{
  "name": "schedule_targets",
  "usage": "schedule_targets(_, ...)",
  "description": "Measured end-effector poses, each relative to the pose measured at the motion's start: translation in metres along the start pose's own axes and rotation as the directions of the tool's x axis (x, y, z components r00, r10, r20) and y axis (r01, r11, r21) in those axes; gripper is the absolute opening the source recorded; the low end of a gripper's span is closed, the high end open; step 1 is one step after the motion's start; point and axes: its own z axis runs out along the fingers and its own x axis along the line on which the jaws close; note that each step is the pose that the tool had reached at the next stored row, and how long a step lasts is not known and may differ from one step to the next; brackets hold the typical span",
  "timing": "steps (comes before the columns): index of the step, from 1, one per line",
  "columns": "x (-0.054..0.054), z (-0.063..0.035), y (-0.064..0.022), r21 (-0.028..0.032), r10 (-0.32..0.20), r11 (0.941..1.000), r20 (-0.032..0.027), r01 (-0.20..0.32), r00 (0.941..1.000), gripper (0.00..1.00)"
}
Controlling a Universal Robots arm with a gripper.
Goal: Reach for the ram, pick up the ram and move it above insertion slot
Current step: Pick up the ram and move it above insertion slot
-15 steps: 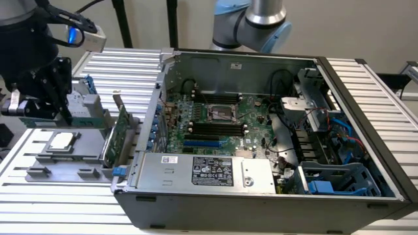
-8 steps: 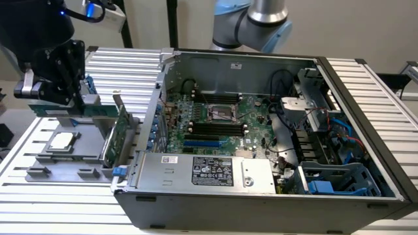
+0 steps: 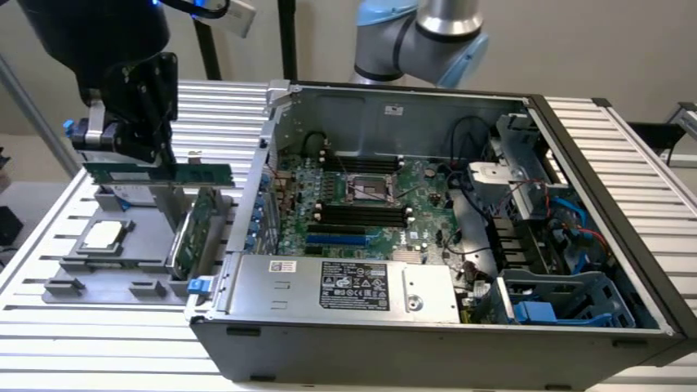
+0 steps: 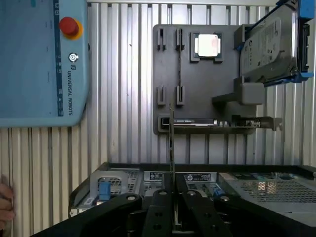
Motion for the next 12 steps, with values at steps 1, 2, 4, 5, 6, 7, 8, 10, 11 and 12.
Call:
schedule_targets(1,0.000,-0.0002,-0.0045,0.0001,0.000,1.0000,0.0034,0.000,1.0000,0.14)
schedule_targets(2,0.000,-0.0005,-0.0091,0.0000,0.000,1.0000,0.0065,0.000,1.0000,0.14)
schedule_targets(4,0.000,-0.0008,-0.0181,0.0000,0.000,1.0000,0.0115,0.000,0.9999,0.14)
schedule_targets(5,0.000,-0.0010,-0.0226,-0.0001,-0.001,1.0000,0.0136,0.001,0.9999,0.14)
schedule_targets(6,-0.001,-0.0011,-0.0271,0.0000,-0.001,1.0000,0.0153,0.001,0.9999,0.14)
schedule_targets(7,-0.001,-0.0013,-0.0316,0.0000,-0.001,1.0000,0.0163,0.001,0.9999,0.14)
schedule_targets(8,-0.001,-0.0015,-0.0363,-0.0001,-0.001,1.0000,0.0172,0.001,0.9999,0.14)
schedule_targets(10,-0.002,-0.0018,-0.0454,-0.0005,-0.001,1.0000,0.0180,0.001,0.9998,0.14)
schedule_targets(11,-0.002,-0.0019,-0.0499,-0.0010,-0.001,1.0000,0.0182,0.001,0.9998,0.14)
schedule_targets(12,-0.003,-0.0020,-0.0544,-0.0017,-0.001,1.0000,0.0183,0.001,0.9998,0.14)
